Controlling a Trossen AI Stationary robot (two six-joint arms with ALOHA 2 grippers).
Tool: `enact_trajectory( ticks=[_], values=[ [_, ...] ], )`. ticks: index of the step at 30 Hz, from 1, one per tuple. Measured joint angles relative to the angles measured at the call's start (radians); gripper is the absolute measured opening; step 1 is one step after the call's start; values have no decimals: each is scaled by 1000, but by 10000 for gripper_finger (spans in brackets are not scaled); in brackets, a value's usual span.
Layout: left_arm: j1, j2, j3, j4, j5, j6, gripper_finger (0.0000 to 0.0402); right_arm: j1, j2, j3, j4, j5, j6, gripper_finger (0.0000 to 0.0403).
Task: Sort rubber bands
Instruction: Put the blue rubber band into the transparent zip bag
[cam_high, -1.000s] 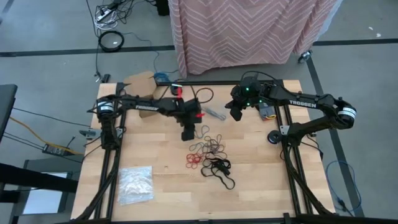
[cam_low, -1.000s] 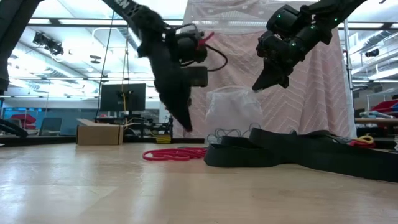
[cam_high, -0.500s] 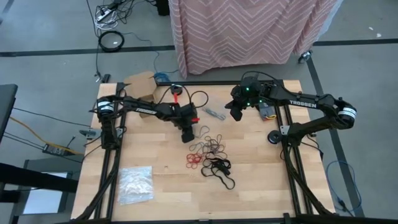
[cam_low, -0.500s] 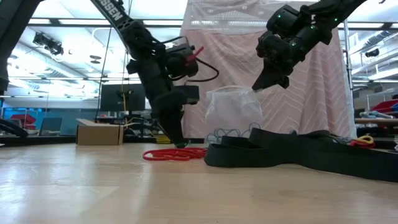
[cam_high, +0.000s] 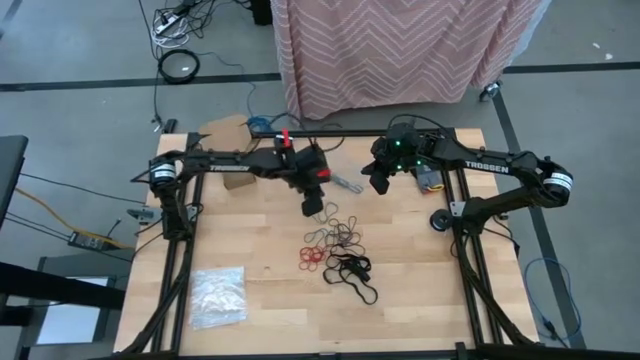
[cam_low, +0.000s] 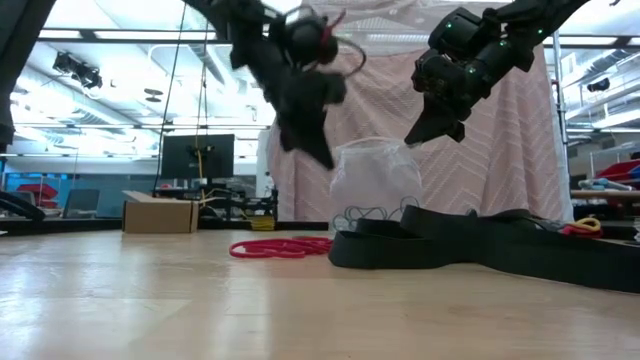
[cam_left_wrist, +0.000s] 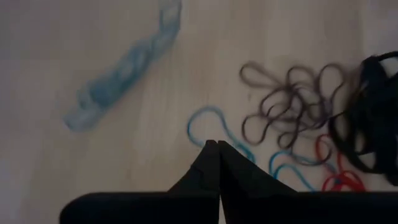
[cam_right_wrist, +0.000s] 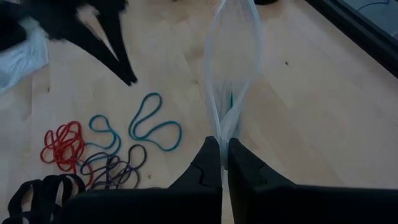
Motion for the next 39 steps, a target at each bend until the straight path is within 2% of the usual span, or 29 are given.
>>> enact_trajectory(
  ticks=[2,6,12,18,22,25,29,30,39],
  values=[
    [2,-1,5,-17,-6,36,2,0,0,0,0,0,-2,0],
    [12,44,-67,-27,-11,47,21,0,0,0,-1,0,-5,0],
    [32,71,-203,34,36,-21,83,0,0,0,1,2,-5,0],
    [31,75,-304,207,96,-137,146,0,0,0,5,9,-3,0],
    [15,95,-320,258,68,-221,165,0,0,0,7,11,-1,0],
    [0,104,-318,247,-2,-247,142,0,0,0,6,11,1,0],
    [-2,110,-318,246,-33,-287,33,0,0,0,6,10,4,0],
    [0,111,-319,247,-28,-297,18,0,0,0,6,10,4,0],
    [16,74,-261,192,-14,-283,3,0,0,0,6,11,3,0]
  ],
)
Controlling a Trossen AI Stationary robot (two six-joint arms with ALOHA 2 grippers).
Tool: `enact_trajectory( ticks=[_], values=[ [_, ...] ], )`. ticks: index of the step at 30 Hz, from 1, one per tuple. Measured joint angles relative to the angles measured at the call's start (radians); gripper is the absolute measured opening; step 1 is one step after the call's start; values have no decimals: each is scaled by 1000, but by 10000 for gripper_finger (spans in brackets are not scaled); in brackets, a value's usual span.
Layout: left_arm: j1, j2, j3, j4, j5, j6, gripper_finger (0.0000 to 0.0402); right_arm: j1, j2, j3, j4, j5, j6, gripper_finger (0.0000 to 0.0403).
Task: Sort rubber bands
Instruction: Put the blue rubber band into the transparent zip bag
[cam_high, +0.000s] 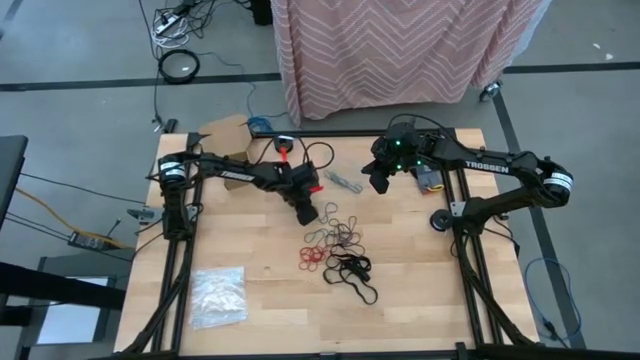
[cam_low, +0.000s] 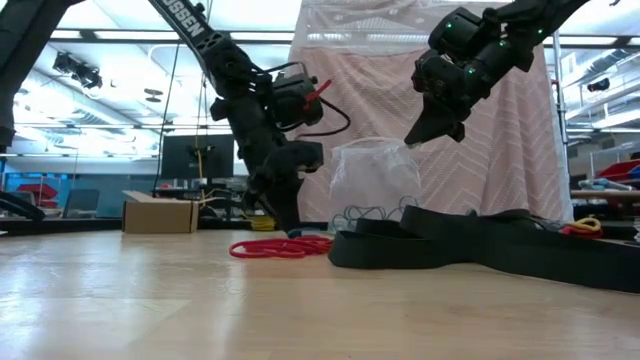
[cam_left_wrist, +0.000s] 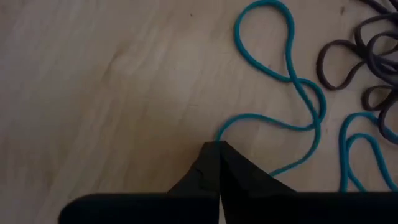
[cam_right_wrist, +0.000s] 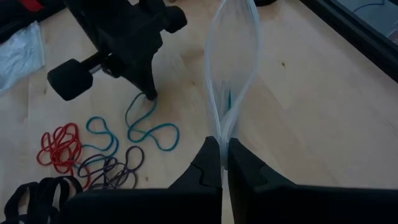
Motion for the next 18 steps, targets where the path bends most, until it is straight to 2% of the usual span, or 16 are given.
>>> enact_trajectory(
  ticks=[8,14,18],
  values=[
    [6,-68,178,-129,8,136,1,0,0,0,0,0,-5,0],
    [7,-94,371,-233,-11,258,1,0,0,0,-1,1,-11,0],
    [12,-94,482,-237,-32,308,1,0,0,0,-1,1,-11,0]
  ],
)
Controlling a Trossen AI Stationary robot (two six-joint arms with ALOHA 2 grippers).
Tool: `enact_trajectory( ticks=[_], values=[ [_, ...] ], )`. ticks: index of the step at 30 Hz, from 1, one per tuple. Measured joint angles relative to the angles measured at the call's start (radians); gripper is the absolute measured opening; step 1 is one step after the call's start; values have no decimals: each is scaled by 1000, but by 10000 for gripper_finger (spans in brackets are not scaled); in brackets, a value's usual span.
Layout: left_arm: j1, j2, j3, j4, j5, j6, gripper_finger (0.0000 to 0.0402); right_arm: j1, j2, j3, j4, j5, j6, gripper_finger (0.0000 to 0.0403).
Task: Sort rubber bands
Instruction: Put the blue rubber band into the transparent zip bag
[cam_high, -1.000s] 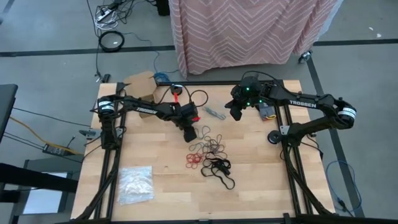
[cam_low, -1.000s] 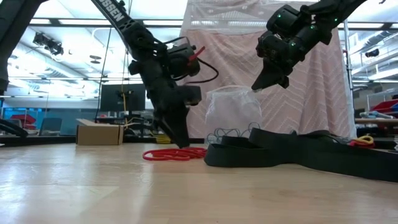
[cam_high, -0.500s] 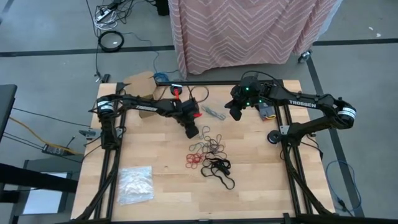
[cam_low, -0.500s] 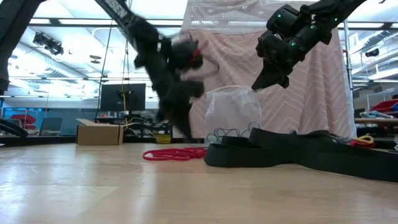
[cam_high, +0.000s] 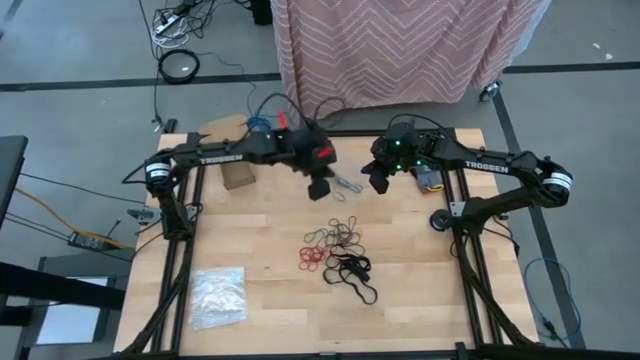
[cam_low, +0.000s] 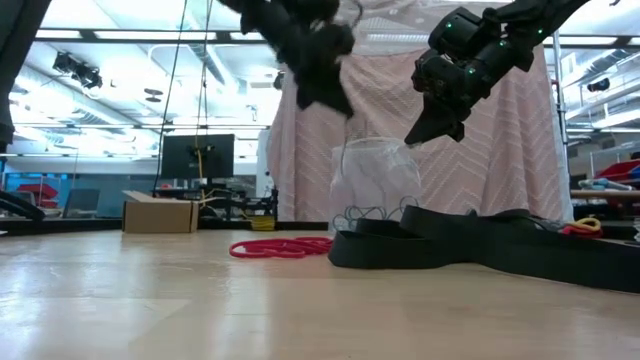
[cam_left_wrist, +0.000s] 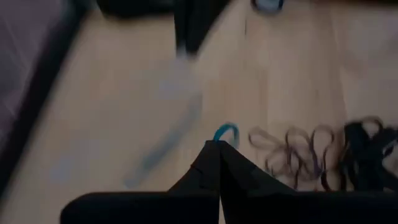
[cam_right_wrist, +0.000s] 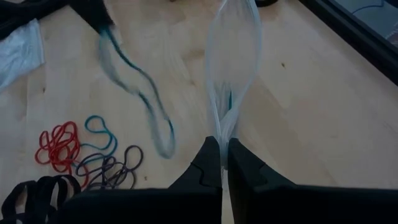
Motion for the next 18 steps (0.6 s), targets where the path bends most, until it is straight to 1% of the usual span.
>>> enact_trajectory(
  ticks=[6,10,18],
  values=[
    [23,0,125,-12,-32,65,0,0,0,0,0,1,0,0],
    [46,0,190,2,-36,110,0,0,0,0,1,1,0,0],
    [91,0,227,69,-29,136,0,0,0,0,1,-2,1,0]
  ],
)
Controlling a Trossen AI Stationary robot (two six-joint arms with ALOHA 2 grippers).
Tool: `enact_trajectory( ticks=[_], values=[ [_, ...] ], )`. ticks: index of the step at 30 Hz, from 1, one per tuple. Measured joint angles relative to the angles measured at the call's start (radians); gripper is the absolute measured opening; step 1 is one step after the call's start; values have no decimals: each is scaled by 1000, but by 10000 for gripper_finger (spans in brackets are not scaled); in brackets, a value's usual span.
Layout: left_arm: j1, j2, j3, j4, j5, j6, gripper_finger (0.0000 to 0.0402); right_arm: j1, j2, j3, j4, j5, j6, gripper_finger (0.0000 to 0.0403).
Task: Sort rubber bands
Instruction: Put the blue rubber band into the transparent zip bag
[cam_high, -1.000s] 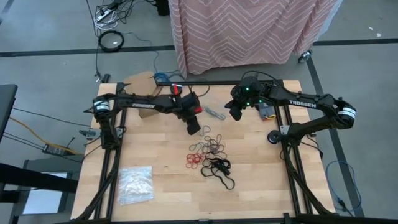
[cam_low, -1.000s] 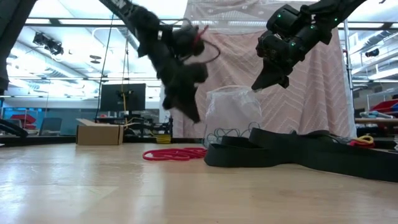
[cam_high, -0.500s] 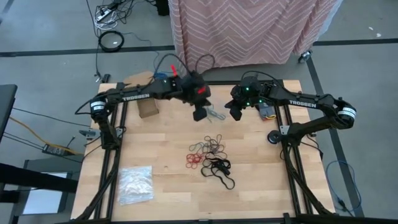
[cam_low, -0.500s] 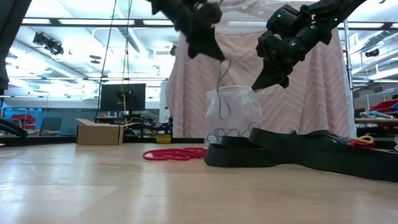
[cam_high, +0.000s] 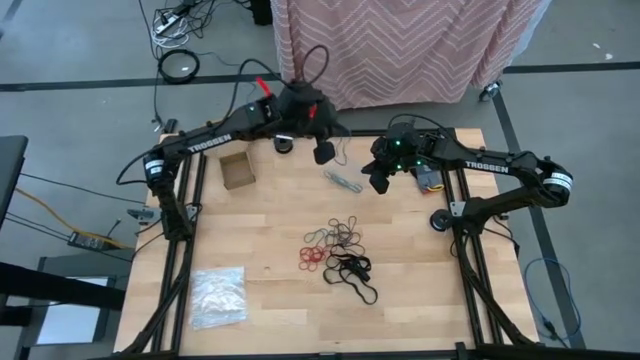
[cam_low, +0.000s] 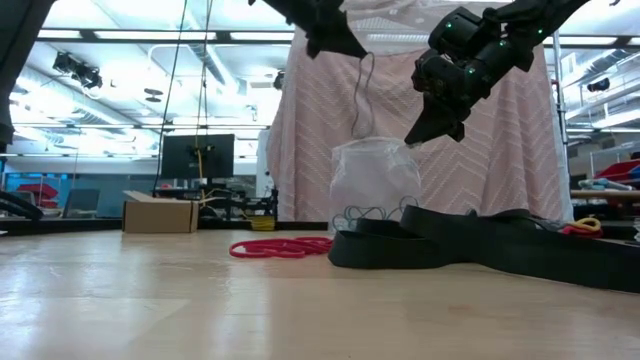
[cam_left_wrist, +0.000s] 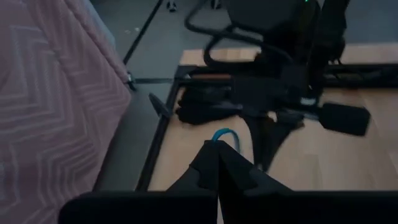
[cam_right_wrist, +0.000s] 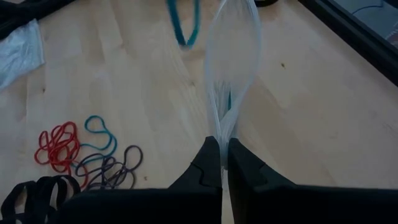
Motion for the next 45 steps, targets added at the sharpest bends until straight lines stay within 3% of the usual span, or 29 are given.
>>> enact_trajectory(
  ticks=[24,37,45],
  values=[
    [17,46,0,24,33,0,0,0,0,0,0,-11,1,0],
    [18,72,0,-120,52,23,0,0,0,0,7,-11,1,0],
    [18,166,0,-140,123,20,0,0,0,0,27,-11,8,0]
  ],
)
